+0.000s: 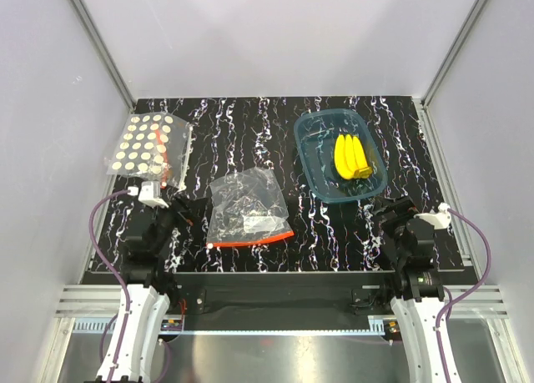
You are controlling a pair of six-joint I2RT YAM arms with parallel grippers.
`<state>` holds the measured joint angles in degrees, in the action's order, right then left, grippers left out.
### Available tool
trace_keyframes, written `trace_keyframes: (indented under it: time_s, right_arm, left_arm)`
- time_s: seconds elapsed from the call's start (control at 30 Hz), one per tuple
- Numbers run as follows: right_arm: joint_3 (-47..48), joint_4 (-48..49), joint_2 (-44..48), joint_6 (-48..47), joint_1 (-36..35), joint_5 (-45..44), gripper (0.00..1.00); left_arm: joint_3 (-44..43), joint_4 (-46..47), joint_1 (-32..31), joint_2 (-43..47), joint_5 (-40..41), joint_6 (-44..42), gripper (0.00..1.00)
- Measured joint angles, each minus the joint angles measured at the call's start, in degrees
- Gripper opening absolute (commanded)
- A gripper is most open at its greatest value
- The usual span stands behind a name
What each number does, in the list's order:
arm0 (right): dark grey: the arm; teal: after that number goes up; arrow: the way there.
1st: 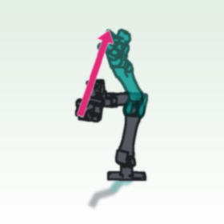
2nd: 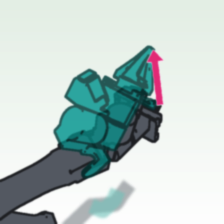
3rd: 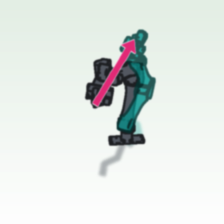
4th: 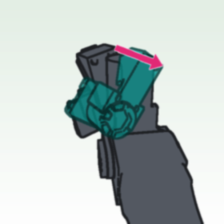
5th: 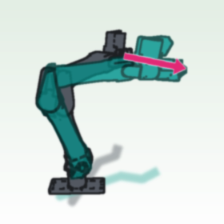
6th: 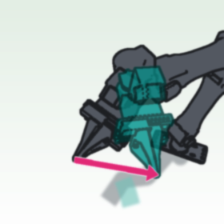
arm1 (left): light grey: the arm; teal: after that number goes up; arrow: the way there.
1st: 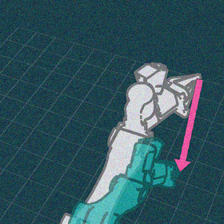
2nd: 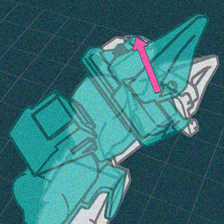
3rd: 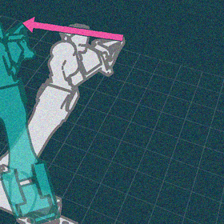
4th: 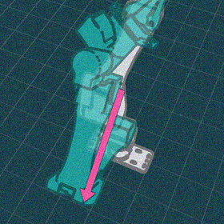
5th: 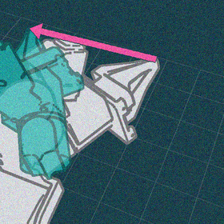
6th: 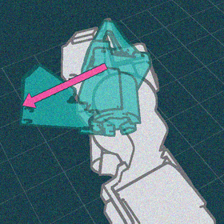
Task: Place the food in the zip-top bag and seal the zipper
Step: Pick up the zipper food storage bag at the center of the board.
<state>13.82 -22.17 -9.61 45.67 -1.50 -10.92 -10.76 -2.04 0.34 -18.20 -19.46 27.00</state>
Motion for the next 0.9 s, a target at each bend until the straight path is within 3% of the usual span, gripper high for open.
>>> trace_keyframes:
  time_s: [0.17,0.3,0.4,0.67,0.8,0.9]
  right_arm:
    - [0.00,0.07,0.04,-0.22,0.00,0.13,1.00]
    - [0.00,0.57,-0.72,-0.50,0.00,0.94,1.00]
    - [0.00,0.61,-1.25,-0.87,0.00,1.40,1.00]
    - [0.00,1.33,-1.22,-1.33,0.00,1.64,1.00]
    - [0.00,1.31,-1.22,-1.42,0.00,1.66,1.00]
    - [0.00,1.33,-1.22,-1.51,0.00,1.84,1.00]
  left_arm:
    - [0.04,2.29,-1.44,-1.05,-1.73,-0.83,0.91]
    - [0.00,2.10,-8.68,-1.03,0.39,-2.91,0.89]
    - [-0.74,1.27,-17.27,-2.32,5.35,-4.81,0.88]
    - [-8.74,-3.30,-49.40,-15.76,28.26,-8.48,0.88]
    - [-15.06,-7.23,-62.86,-27.12,38.40,-9.66,0.88]
    - [-20.79,-10.43,-68.72,-37.31,43.50,-10.38,0.88]
